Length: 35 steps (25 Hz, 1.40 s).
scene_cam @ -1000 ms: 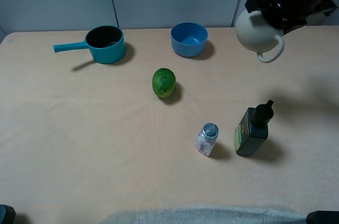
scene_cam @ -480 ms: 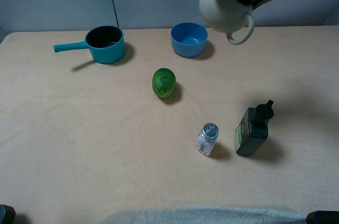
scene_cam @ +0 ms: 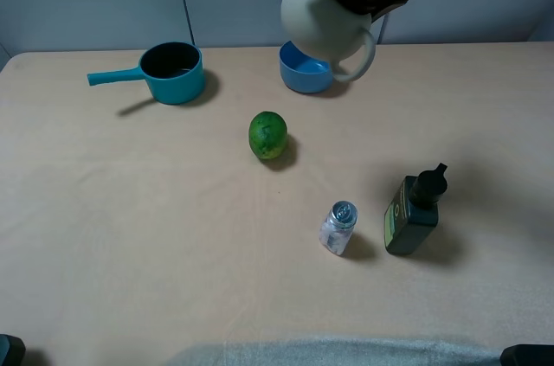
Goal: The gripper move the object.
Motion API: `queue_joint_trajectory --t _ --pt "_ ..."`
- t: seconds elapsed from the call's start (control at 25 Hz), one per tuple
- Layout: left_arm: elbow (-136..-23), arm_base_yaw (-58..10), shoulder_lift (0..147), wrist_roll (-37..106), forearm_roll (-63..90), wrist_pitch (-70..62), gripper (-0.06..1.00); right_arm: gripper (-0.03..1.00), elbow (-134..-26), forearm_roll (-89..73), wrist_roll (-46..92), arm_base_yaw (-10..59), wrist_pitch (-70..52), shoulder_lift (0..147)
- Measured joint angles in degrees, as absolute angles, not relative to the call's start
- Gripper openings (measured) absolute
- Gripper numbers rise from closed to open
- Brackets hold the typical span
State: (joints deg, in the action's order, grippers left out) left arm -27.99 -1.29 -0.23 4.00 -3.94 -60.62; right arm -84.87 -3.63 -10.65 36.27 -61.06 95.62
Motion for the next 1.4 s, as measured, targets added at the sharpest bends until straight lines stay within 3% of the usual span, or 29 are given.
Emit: queue_joint_trajectory --t 0.36,1.0,1.4 --pt "-27.99 -1.29 -0.23 4.0 -3.94 -60.62 0.99 0.07 -88.88 -3.52 -11.75 40.32 -61.68 98.4" --pt "-27.99 -1.29 -0.23 4.0 -3.94 -60.62 0.99 0.07 -119.82 -3.18 -9.09 49.05 -69.58 121.21" --pt "-27.99 -1.29 -0.23 4.0 -3.94 -60.62 0.99 0.07 -129.82 -5.29 -8.35 49.14 -68.81 130.45"
